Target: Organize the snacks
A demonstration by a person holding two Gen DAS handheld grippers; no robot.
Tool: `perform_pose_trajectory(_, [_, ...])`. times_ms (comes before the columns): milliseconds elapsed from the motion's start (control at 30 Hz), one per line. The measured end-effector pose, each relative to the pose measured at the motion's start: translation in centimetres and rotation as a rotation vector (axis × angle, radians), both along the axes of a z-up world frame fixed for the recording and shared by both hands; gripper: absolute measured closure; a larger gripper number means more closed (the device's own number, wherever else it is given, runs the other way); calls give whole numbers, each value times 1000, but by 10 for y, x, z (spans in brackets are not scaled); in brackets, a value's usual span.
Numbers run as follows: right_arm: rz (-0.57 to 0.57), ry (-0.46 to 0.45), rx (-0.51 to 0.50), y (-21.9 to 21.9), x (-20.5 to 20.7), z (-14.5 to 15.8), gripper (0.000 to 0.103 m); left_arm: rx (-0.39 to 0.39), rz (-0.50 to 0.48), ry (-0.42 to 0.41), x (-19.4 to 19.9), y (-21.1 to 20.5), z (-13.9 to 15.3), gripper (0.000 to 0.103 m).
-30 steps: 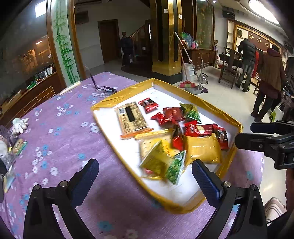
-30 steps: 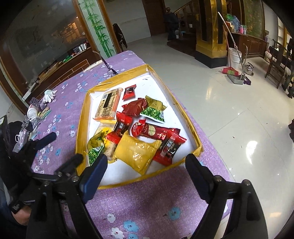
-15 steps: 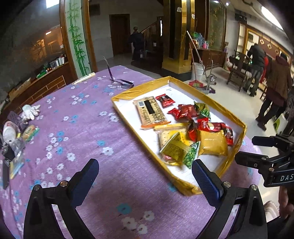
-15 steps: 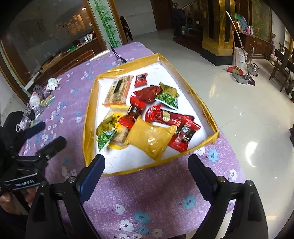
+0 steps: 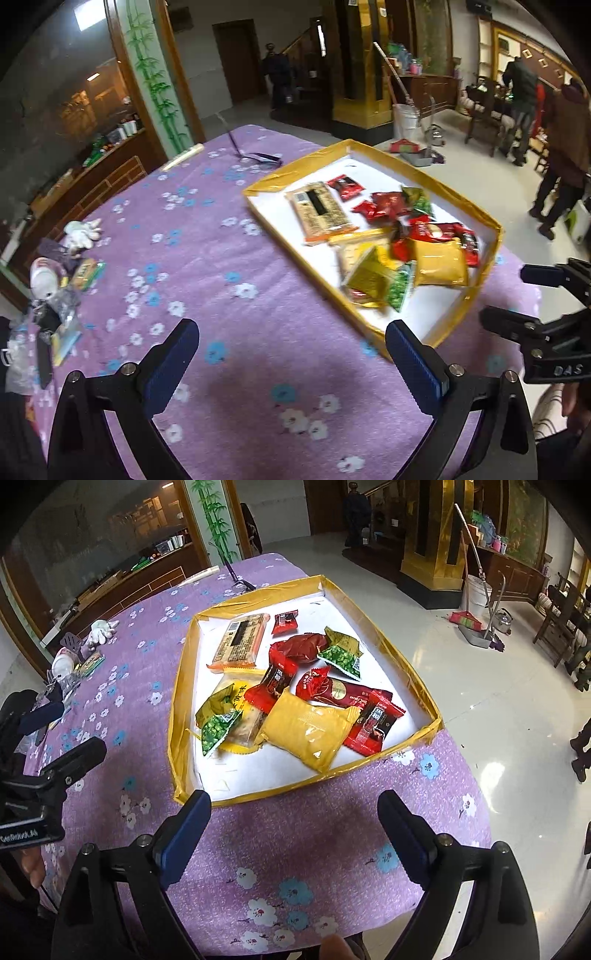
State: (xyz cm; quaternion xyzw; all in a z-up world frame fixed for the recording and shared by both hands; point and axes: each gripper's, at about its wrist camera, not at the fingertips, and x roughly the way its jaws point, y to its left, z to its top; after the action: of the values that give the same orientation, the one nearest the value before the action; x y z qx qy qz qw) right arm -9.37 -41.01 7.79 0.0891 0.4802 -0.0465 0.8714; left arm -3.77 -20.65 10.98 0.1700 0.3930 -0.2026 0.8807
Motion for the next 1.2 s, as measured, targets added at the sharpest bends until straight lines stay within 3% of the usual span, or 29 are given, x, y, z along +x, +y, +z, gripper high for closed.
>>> perform_pose_trajectory(167, [-4, -2, -19, 4, -2, 2, 12, 57, 65, -58, -1, 5, 3, 1])
perform_pose_trajectory(267, [-4, -9, -21, 5, -2, 3, 11, 87, 72, -51, 1, 4, -1, 1])
perform_pose_trajectory(433, [9, -32, -8, 7, -2, 5, 1, 115, 56, -60, -2, -1, -4, 1])
perform_pose_trajectory(667, [19, -34, 39, 6, 0, 4, 0, 127, 28, -56, -5, -6, -7, 1])
perform_pose_trajectory(1200, [44, -42, 27, 12, -1, 3, 0, 132, 9, -5, -3, -12, -19, 1])
